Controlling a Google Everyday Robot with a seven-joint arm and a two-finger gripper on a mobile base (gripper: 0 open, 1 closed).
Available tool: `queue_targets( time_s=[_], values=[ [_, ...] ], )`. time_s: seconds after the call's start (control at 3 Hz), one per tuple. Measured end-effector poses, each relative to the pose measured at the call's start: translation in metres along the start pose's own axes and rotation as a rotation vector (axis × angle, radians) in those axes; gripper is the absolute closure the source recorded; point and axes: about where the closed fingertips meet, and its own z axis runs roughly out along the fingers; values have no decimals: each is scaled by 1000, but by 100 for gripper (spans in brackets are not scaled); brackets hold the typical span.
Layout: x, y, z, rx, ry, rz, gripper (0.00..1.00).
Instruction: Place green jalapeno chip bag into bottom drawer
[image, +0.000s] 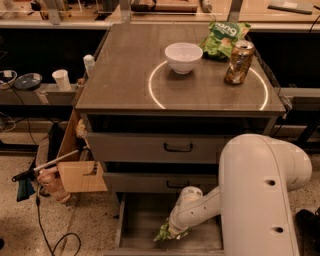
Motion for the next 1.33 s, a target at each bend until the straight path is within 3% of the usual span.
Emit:
queue_targets(
  time_s=[0.33, 1.0, 1.33],
  values=[
    [0, 0, 0, 0, 0, 0, 51],
    [0, 0, 0, 0, 0, 0, 4],
    [0, 0, 0, 0, 0, 0, 0]
  ],
)
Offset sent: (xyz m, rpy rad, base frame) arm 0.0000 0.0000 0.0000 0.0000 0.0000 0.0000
